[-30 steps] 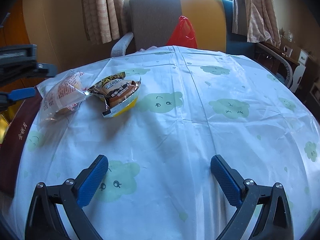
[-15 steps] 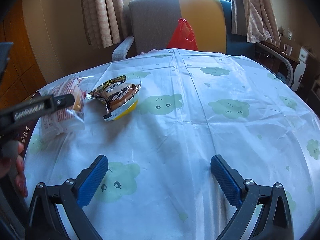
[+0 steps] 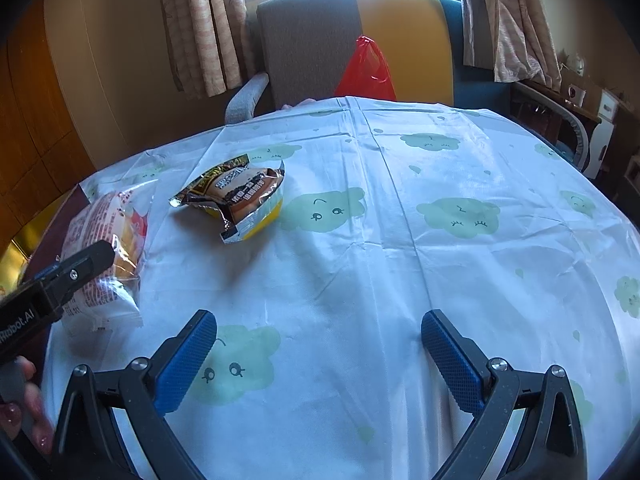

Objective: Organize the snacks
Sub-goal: 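Grasp the clear-wrapped bread bun with the left gripper while the right gripper reaches the sesame packet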

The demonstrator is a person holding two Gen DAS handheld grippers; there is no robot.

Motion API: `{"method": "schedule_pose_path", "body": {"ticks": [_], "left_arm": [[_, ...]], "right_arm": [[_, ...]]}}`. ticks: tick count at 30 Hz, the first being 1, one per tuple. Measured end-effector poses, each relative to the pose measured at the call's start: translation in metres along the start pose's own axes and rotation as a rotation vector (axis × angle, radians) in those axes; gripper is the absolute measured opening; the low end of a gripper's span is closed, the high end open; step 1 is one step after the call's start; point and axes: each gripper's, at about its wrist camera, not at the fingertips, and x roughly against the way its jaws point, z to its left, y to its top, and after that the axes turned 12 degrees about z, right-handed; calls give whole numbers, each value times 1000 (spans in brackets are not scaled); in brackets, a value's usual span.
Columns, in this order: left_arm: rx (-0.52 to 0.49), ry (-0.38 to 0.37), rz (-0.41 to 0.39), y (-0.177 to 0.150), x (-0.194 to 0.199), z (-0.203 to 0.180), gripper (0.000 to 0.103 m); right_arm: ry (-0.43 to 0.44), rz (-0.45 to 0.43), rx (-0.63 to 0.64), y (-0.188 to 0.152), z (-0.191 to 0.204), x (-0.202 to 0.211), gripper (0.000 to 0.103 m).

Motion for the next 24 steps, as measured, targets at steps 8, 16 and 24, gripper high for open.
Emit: {"method": "schedule_pose_path", "body": {"ticks": [8,16,24], "left_arm": [[16,-23,-4,-4,-1,5,71],[15,-23,-6,-5,-2,5,71],[14,-24,-6,-6,-4,6,72]], "right_arm": [[135,-40,-16,41,-10,12,97],[128,20,221,110,52,-22,97],[61,115,372,107,81,-68,76]]}}
